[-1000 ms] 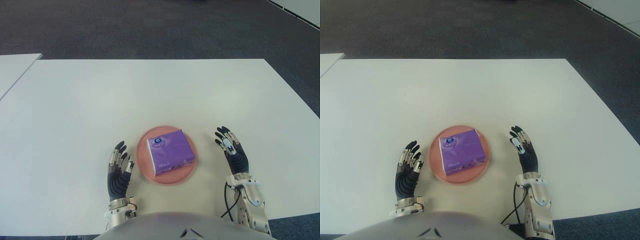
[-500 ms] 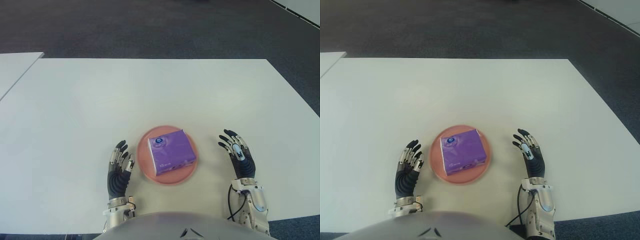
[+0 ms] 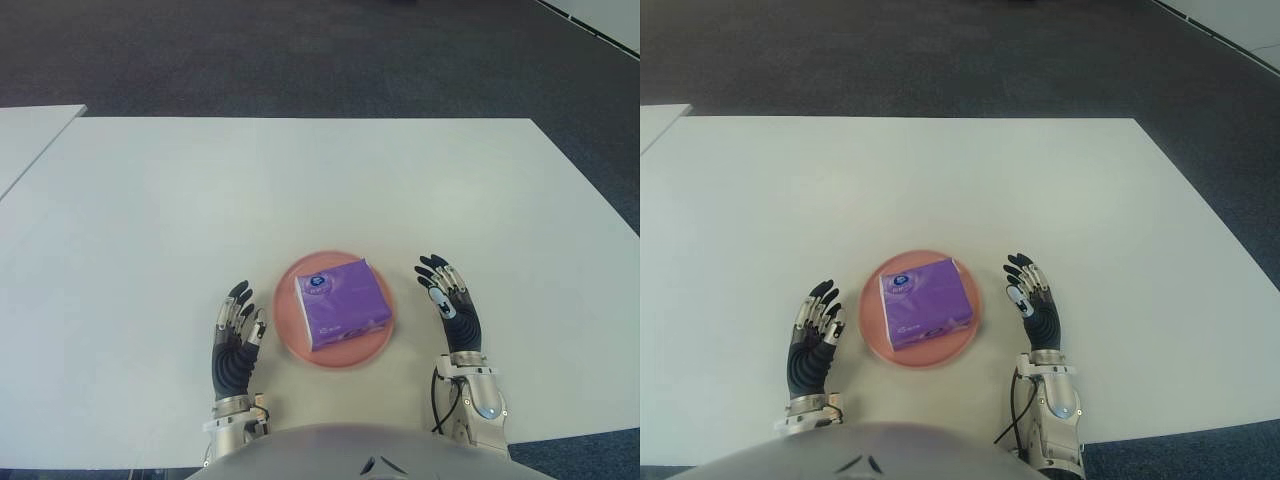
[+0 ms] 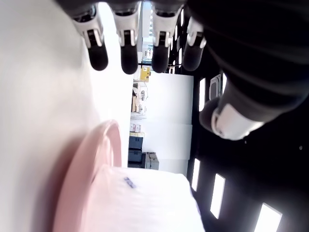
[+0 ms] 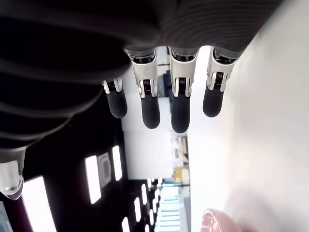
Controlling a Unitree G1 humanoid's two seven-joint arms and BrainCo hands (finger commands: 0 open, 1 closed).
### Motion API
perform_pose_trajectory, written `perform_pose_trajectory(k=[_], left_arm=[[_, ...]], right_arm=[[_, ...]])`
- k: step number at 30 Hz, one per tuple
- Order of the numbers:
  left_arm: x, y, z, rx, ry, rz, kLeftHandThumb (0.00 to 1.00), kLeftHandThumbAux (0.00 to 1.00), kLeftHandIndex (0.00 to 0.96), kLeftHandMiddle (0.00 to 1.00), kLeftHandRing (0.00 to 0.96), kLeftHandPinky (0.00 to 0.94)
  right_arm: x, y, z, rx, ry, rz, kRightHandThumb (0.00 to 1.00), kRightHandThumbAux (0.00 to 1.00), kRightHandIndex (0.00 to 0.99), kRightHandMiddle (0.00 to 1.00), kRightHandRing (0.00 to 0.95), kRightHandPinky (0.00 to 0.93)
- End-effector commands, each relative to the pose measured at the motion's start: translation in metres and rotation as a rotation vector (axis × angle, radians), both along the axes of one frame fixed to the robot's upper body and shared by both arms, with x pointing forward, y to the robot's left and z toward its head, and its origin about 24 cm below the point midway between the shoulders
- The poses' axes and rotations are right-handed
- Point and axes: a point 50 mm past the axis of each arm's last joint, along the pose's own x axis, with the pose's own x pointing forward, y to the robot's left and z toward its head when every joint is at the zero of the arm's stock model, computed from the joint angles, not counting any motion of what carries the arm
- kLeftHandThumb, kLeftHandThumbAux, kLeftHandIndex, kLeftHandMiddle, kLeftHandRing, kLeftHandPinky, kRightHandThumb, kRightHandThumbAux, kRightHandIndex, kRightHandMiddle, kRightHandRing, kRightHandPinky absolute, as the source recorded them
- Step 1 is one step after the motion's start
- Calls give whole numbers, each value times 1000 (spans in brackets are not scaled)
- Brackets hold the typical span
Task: Put the tissue paper into the plate.
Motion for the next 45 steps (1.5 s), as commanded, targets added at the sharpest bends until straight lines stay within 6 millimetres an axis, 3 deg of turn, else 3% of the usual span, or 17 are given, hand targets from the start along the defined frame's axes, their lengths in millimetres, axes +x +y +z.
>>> perform_pose_trajectory(k=[1, 13, 27, 36, 45], left_arm=[[-7, -3, -16, -38, 101, 17, 220, 632, 155, 141, 137, 167], [-5, 0, -19, -41, 141, -6, 238, 645, 173, 164, 159, 201], [-6, -2, -19, -27, 150, -18, 188, 626, 169, 158, 147, 167], [-7, -4, -19, -29, 149, -18, 171, 612, 115, 124, 106, 116], [-8, -5, -19, -13, 139, -3, 172, 622, 69, 81, 63, 77]], right_arm=[[-11, 5, -24, 35, 134, -10, 226, 454, 146, 229, 206, 171], [-12, 9, -32, 51, 166, -6, 213, 445, 130, 216, 185, 146], [-10, 12, -33, 22, 149, 7, 190, 428, 144, 215, 181, 136], [-11, 13, -32, 23, 156, 8, 204, 433, 146, 212, 163, 100], [-16, 18, -26, -19, 157, 25, 188, 432, 108, 143, 95, 49]])
